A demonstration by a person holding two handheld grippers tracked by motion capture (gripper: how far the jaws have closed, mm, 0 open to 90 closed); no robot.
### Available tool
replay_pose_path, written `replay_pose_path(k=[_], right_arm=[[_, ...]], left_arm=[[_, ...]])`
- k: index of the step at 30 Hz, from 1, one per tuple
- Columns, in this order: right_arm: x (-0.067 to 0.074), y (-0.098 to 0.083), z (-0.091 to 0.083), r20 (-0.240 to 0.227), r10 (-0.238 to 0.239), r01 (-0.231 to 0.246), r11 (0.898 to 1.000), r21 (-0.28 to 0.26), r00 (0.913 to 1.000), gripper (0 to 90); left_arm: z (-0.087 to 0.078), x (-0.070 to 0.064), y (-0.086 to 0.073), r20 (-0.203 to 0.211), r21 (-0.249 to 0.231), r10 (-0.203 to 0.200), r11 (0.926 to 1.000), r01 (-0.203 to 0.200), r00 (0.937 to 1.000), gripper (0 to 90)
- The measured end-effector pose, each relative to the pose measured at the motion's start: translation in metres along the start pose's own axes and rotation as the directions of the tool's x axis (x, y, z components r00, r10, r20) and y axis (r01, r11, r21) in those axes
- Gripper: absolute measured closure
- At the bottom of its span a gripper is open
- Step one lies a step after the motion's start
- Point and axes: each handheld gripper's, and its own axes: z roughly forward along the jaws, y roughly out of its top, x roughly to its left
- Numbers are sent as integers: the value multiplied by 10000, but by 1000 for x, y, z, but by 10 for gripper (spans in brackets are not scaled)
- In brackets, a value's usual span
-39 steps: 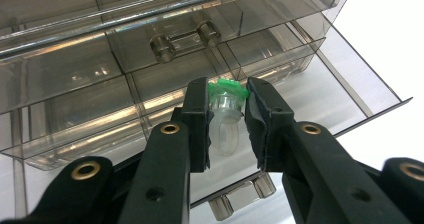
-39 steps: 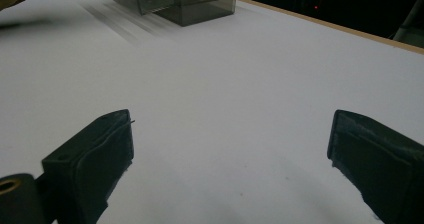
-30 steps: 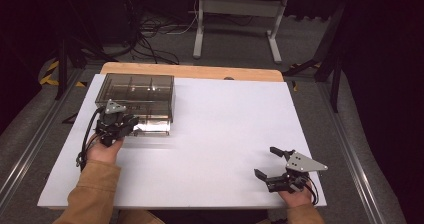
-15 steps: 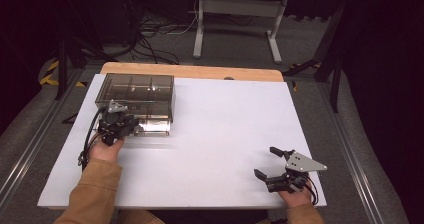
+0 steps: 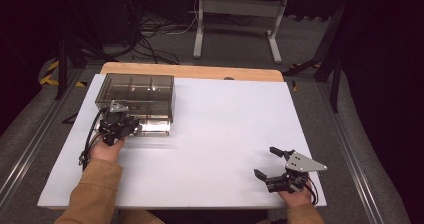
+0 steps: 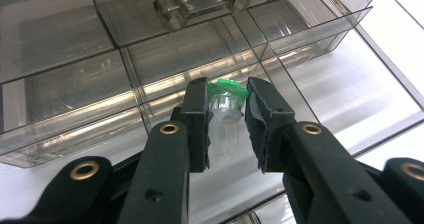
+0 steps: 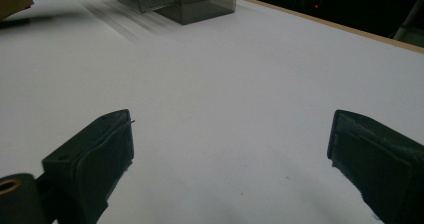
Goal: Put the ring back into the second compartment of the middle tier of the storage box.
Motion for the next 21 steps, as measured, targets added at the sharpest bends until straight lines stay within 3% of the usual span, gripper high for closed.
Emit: replay_pose_path(k=[8,12,21], right_arm=[[0,0,0,-17,1,-1,10000,7,10000,49],[0,0,0,-37,-7,7,10000,-19,10000,50],[0,0,0,-32,23,-23,10000,-23,10000,49]], left_arm=[[1,1,-1,234,17,23,10000,-23,9997,683],[0,2,0,394,-71,60,10000,-57,9992,603],[-12,-1,2,187,-597,170,9981,-158,9997,555]])
